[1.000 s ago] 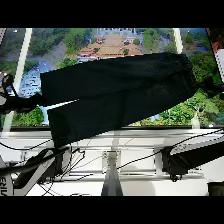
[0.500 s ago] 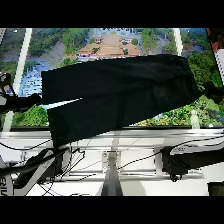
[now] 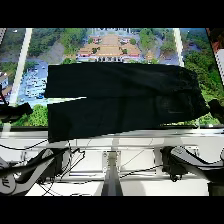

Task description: Fold the clothes and pants, and hang the long-sleeved shirts on hangers.

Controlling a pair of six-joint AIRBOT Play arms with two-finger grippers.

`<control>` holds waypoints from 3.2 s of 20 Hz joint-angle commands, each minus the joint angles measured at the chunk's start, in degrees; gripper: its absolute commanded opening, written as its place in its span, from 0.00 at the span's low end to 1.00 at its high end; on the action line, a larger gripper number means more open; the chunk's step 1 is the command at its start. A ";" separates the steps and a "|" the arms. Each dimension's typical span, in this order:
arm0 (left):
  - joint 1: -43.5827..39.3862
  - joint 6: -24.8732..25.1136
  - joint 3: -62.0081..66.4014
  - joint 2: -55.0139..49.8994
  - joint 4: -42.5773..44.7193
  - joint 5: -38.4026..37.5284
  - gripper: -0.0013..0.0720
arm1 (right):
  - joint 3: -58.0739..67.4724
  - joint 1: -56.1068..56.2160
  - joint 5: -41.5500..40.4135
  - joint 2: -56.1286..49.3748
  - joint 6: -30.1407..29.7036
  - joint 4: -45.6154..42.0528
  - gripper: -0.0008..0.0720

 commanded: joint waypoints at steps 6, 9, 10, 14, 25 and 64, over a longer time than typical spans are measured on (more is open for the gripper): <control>2.36 23.12 -1.31 -16.04 -28.02 0.52 0.72 | -8.11 -0.74 -3.13 6.99 0.33 -3.39 0.10; 2.36 27.19 -1.29 -19.74 -32.35 4.20 0.72 | -8.63 -0.72 -2.84 9.46 0.31 -3.26 0.10; 2.36 27.28 -1.29 -20.28 -33.59 5.49 0.66 | -8.61 -0.70 -2.82 10.16 0.31 -3.17 0.10; 0.72 33.73 -1.29 -20.70 -36.70 6.12 0.30 | -8.61 -0.70 -2.34 11.72 -0.37 -3.13 0.10; -8.02 38.51 5.84 -21.40 -42.32 38.45 0.05 | -8.46 3.26 1.16 11.91 -0.35 -2.14 0.10; 10.67 6.16 -14.58 -7.08 -23.96 11.23 0.64 | -8.46 11.02 -6.40 11.93 0.70 -1.88 0.10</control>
